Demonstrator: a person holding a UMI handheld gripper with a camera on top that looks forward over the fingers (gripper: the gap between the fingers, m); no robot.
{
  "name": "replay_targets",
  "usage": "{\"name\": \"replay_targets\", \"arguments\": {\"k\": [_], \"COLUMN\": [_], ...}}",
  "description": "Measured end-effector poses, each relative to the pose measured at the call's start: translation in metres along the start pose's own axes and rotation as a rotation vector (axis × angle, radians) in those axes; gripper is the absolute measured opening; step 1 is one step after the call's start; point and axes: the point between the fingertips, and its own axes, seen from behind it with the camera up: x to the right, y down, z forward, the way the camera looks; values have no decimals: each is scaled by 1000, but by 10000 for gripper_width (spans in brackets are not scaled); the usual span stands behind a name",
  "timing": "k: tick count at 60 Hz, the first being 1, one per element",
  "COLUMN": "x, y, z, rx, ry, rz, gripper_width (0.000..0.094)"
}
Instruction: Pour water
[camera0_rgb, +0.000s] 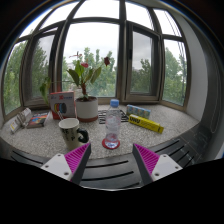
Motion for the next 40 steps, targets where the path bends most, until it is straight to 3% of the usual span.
{"name": "replay_targets", "arguments": {"k": [20, 40], "x": [-17, -17], "y": [16, 23], "z": [-156, -206], "rx": [24, 44], "ry": [-17, -17], "rz": [-57, -72], "gripper_width": [856, 853]}}
